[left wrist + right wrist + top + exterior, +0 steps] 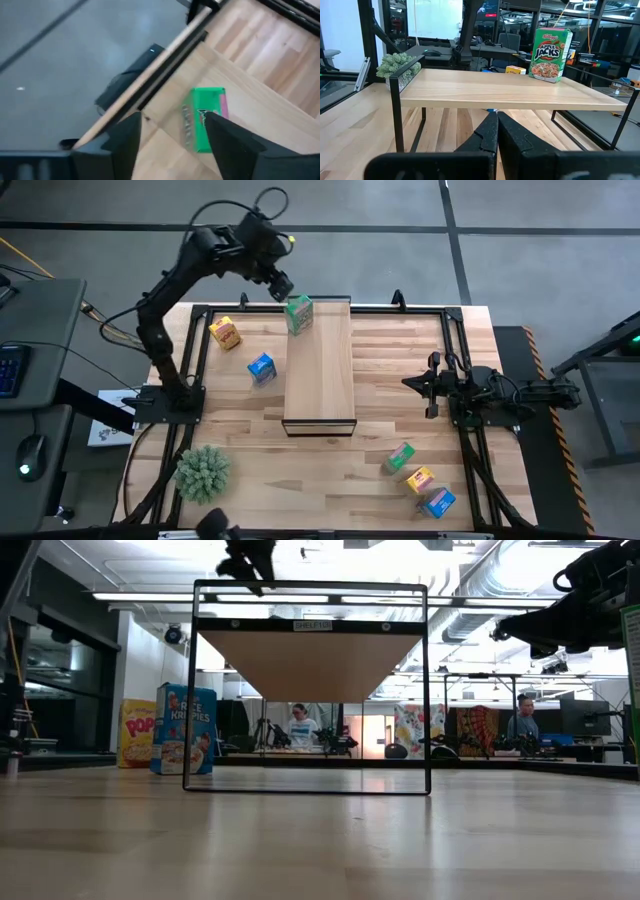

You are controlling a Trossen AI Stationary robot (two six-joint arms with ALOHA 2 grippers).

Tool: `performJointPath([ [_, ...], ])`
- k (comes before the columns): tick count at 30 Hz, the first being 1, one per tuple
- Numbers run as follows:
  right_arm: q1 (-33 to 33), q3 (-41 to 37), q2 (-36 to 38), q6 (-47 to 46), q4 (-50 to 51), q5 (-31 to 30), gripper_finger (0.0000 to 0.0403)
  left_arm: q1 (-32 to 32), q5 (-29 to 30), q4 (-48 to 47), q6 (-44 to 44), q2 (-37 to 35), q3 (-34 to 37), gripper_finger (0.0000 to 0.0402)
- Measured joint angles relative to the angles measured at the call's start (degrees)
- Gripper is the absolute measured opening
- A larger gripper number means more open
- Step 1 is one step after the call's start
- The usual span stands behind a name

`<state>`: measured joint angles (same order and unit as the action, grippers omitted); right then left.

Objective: Stack cereal on shelf
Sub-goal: Put the left green cereal on the shelf

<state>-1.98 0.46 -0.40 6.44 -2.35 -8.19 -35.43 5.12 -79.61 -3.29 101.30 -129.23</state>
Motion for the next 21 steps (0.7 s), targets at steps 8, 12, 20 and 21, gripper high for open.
performJointPath([
  [8, 0.0, -0.01, 0.0, -0.01, 0.0, -0.01, 0.0, -0.07, 6.92, 1.09, -0.37, -3.3, 0.02, 0.0022],
  [12, 0.0, 0.01, 0.0, 0.0, 0.0, 0.0, 0.0, -0.2, 8.94, 6.07, -0.32, -6.0, 4.23, 0.0016],
  [20, 0.0, 0.01, 0.0, -0.01, 0.0, 0.0, 0.0, -0.18, 4.38, 43.83, -4.17, -28.43, 49.83, 0.0002],
  [21, 0.0, 0.0, 0.0, 0.0, 0.0, 0.01, 0.0, -0.18, 3.6, 48.78, -4.5, -31.11, 55.21, 0.0001],
])
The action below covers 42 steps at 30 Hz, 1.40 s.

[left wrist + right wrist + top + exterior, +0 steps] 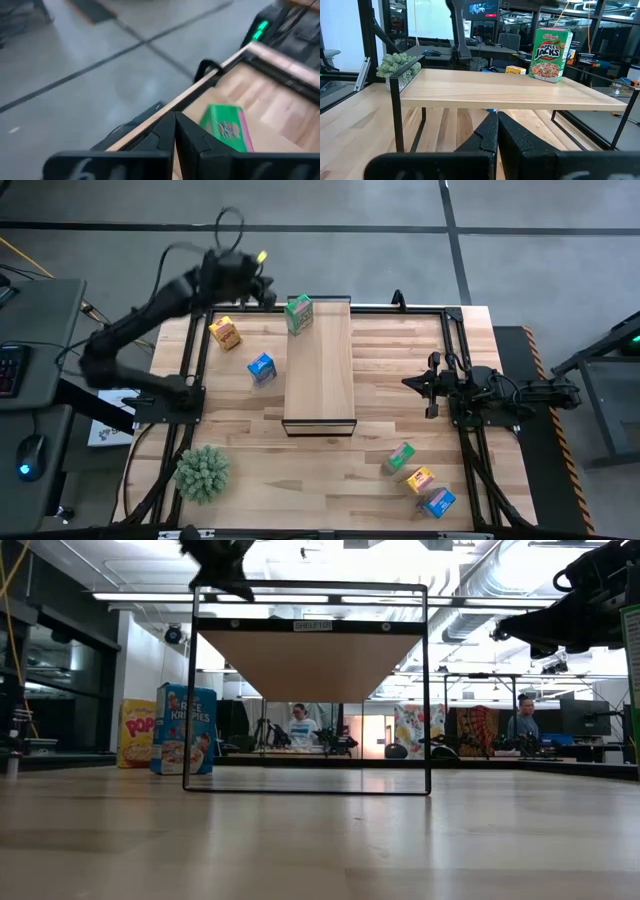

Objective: Stack cereal on shelf
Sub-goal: Put the left green cereal on the shelf

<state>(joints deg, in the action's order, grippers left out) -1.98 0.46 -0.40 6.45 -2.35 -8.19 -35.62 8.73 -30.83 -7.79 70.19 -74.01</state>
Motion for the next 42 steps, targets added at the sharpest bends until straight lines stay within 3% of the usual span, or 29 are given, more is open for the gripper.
performJointPath([
  [5, 0.0, 0.0, 0.0, -0.01, 0.0, -0.01, 0.0, 0.0, -0.36, 14.12, 0.39, -8.56, 18.89, 0.0001],
  [11, 0.0, 0.01, 0.0, -0.01, 0.0, -0.01, 0.0, 0.0, -5.65, 21.8, 2.61, -7.32, 27.38, 0.0],
  [18, 0.0, 0.01, 0.0, 0.0, 0.0, -0.01, 0.0, -0.87, -5.85, 31.17, 4.4, -1.29, 28.48, 0.0],
  [24, 0.0, -0.01, 0.0, -0.01, 0.0, 0.0, 0.0, -0.68, -12.92, 32.56, 0.77, 2.66, 28.5, 0.0],
  [35, 0.0, -0.01, 0.0, -0.01, 0.0, -0.02, 0.0, 4.4, -12.56, 29.92, -5.4, 2.95, 28.5, 0.0],
  [42, 0.0, -0.01, 0.0, -0.01, 0.0, -0.02, 0.0, 8.43, -7.18, 28.07, -6.09, 2.92, 28.5, 0.0],
])
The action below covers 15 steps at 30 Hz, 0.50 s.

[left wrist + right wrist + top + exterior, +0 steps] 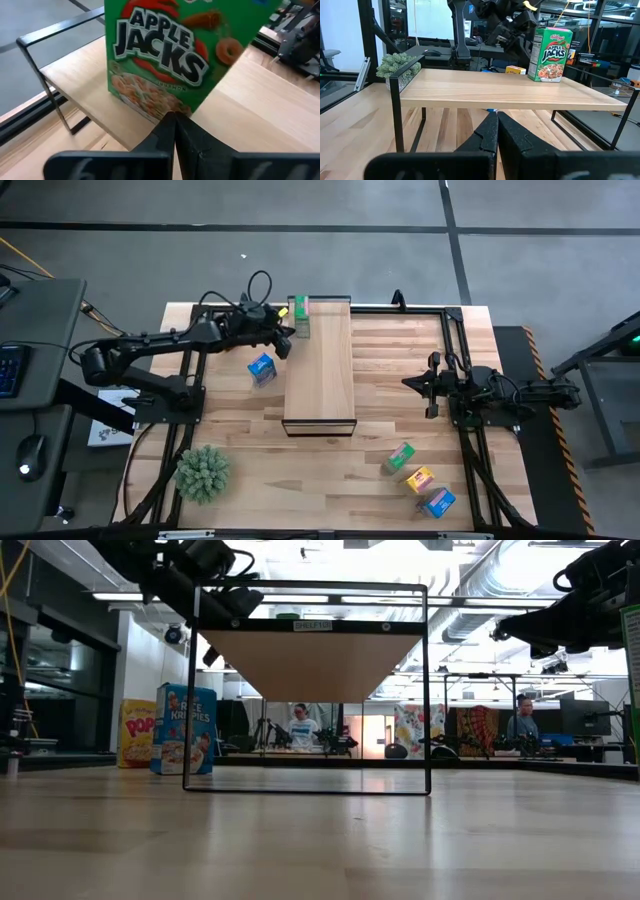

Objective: Stack cereal on shelf
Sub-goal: Put the left green cereal on the shelf, then put the green cereal on the shelf

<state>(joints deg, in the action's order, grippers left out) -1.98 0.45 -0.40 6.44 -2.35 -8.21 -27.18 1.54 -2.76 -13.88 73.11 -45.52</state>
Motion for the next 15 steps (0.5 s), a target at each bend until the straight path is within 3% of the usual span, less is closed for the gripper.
performJointPath([
  [5, 0.0, 0.01, 0.0, 0.0, 0.0, 0.0, 0.0, -1.45, 2.23, -5.35, 0.45, -3.62, -0.04, 0.0],
  [11, 0.0, 0.0, 0.0, 0.02, 0.0, 0.0, 0.0, -4.24, 1.14, -14.31, -0.02, -13.47, 0.04, 0.0],
  [15, 0.0, 0.01, 0.0, 0.0, 0.0, 0.0, 0.0, -3.16, -1.73, -9.0, -3.58, -21.05, 4.39, 0.0],
])
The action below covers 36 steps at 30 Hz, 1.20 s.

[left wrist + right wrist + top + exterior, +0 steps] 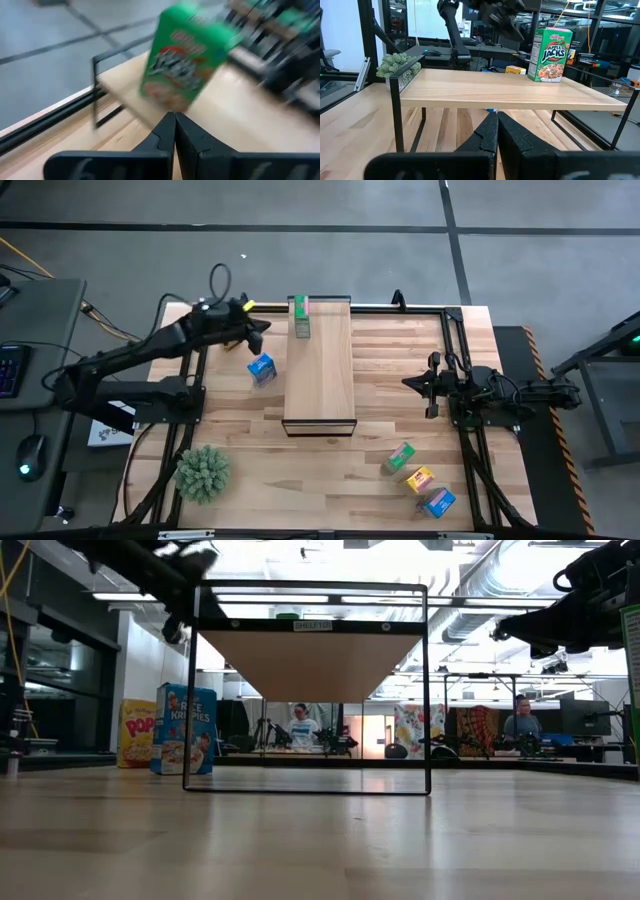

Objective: Stack cereal on shelf
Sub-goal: Put the green cereal on the shelf

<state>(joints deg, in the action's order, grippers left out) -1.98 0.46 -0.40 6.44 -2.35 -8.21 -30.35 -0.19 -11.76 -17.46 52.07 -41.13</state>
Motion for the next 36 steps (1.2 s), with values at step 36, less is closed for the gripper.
performJointPath([
  [36, 0.11, 12.72, -6.21, -26.8, -37.14, -20.56, 0.0, 9.0, 6.03, 25.56, -9.46, -9.98, 7.21, 0.0],
])
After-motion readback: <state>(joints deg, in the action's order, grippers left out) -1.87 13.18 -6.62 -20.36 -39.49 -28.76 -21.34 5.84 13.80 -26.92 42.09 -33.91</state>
